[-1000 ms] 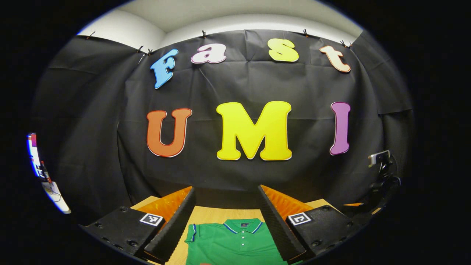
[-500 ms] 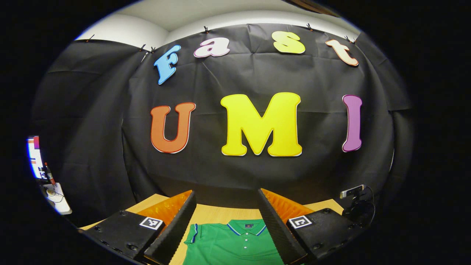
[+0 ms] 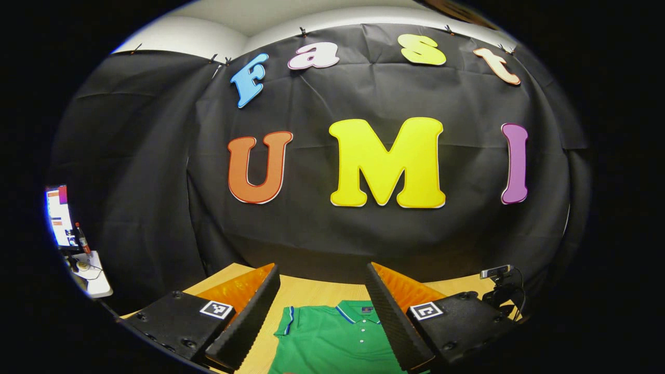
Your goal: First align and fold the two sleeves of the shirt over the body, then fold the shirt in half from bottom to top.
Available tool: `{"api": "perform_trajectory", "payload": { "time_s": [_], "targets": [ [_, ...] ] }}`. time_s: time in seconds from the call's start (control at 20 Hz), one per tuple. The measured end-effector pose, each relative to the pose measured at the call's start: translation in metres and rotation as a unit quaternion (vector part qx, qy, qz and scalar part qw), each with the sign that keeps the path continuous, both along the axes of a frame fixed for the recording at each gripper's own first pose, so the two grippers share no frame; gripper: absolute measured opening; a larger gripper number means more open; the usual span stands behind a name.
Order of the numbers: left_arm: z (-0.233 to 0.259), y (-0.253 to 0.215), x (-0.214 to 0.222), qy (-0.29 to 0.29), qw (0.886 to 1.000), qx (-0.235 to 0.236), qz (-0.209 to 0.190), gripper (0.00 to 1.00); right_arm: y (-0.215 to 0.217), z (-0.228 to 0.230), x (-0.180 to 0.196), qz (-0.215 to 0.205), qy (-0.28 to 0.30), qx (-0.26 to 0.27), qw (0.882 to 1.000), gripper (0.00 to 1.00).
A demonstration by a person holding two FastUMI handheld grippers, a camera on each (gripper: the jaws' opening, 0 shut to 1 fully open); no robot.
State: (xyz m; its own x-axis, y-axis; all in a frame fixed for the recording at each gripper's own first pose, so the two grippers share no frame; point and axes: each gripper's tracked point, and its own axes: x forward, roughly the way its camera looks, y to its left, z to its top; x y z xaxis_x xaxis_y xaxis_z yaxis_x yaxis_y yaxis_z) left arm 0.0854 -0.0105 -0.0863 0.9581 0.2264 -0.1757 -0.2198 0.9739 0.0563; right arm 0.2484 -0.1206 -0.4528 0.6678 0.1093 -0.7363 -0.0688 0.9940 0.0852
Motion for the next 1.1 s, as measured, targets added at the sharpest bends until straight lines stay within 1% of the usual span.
{"api": "perform_trajectory", "payload": {
  "time_s": [0.05,0.1,0.15,0.2,0.35,0.5,0.7,0.85,0.95,1.1],
  "targets": [
    [0.0,0.003,0.0,0.0,1.0,0.0,0.001,1.0,0.001,-0.006,0.0,-0.006,0.012,0.004,1.0,0.52],
    [-0.001,0.007,0.0,0.0,1.0,0.0,0.001,1.0,0.001,-0.004,0.003,-0.012,0.008,0.02,1.0,0.29],
    [-0.003,0.008,0.0,0.004,1.0,0.0,0.0,1.0,0.003,-0.006,0.002,-0.016,0.016,0.028,0.999,0.21],
    [-0.005,0.01,-0.001,0.007,1.0,0.002,0.0,1.0,0.002,-0.004,0.002,-0.019,0.016,0.032,0.999,0.02],
    [-0.006,0.016,0.001,0.007,1.0,0.006,-0.003,1.0,0.003,0.002,0.002,-0.017,0.014,0.022,1.0,0.0],
    [-0.007,0.02,0.001,0.007,1.0,0.005,-0.009,1.0,0.01,0.033,0.003,-0.009,-0.009,0.021,1.0,0.0],
    [-0.01,0.029,-0.002,0.004,1.0,-0.005,-0.013,1.0,0.031,0.069,0.007,-0.023,-0.017,0.027,0.999,0.0],
    [-0.013,0.041,-0.004,0.003,1.0,-0.01,-0.016,1.0,0.059,0.085,0.01,-0.018,-0.02,0.019,0.999,0.0],
    [-0.015,0.055,-0.01,0.006,1.0,-0.012,-0.017,1.0,0.086,0.093,0.012,-0.01,-0.021,0.019,1.0,0.0],
    [-0.023,0.074,-0.017,0.016,1.0,-0.014,-0.017,1.0,0.125,0.088,0.012,0.001,-0.013,0.015,1.0,0.0]
  ]
}}
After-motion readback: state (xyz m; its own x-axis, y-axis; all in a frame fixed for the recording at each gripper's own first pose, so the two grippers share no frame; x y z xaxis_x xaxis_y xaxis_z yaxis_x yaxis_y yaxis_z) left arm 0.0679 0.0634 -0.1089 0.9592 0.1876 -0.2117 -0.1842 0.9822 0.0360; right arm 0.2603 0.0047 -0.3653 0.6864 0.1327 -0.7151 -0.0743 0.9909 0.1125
